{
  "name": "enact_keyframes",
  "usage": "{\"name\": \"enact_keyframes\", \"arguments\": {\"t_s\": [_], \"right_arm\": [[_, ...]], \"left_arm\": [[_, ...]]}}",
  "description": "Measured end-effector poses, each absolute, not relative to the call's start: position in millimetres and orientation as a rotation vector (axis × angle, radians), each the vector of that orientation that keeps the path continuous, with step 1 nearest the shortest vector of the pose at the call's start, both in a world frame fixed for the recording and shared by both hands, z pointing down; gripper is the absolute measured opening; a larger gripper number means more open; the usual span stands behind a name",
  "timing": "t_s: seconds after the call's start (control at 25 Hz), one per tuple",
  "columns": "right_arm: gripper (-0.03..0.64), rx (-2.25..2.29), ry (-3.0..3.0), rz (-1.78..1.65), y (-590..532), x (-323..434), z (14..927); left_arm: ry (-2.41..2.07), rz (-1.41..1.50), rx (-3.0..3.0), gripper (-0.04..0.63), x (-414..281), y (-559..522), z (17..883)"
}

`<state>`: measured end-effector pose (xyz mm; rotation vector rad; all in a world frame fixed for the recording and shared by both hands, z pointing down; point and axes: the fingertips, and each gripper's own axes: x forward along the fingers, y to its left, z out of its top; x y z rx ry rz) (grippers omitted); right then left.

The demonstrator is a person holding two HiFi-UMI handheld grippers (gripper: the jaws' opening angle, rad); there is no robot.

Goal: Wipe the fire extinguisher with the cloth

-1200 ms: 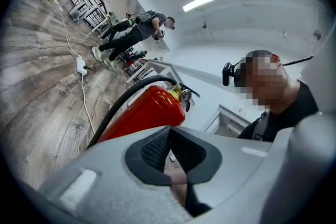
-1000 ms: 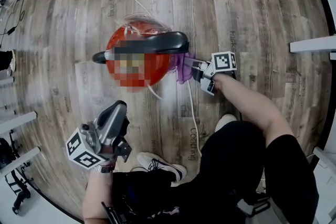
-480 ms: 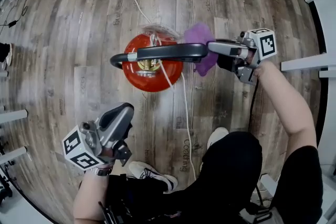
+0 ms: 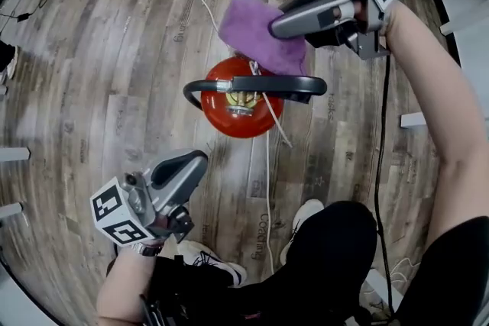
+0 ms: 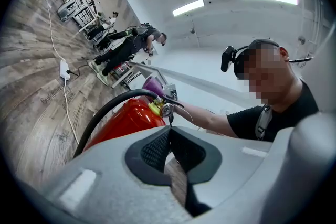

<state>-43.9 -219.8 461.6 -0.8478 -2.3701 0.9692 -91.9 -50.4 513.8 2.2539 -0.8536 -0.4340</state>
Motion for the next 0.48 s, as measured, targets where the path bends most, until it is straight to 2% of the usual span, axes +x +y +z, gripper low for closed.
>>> {"name": "enact_keyframes", "arguments": {"t_s": [0.16, 0.48], "right_arm": [[0.054, -0.816, -2.261, 1.072, -223, -68, 498], [0.052, -0.806, -2.258, 1.465, -225, -67, 588]], "left_arm": [[-0.851, -0.442, 2.251, -0.003, -98, -47, 509], [-0.891, -0.427, 2.207, -0.003, -113, -43, 518]]}}
